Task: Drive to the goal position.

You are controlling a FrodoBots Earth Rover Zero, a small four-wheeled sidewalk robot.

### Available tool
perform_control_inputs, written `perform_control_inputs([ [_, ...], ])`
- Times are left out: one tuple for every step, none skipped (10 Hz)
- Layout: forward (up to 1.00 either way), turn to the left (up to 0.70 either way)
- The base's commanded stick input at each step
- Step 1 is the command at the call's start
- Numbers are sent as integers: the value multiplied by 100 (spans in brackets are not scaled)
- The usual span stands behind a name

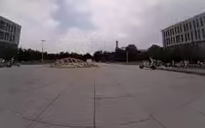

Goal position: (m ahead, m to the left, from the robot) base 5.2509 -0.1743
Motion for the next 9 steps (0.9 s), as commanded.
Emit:
perform_control_inputs([
  [70,0],
  [70,0],
  [70,0],
  [70,0],
  [70,0],
  [70,0],
  [70,0],
  [70,0],
  [70,0],
])
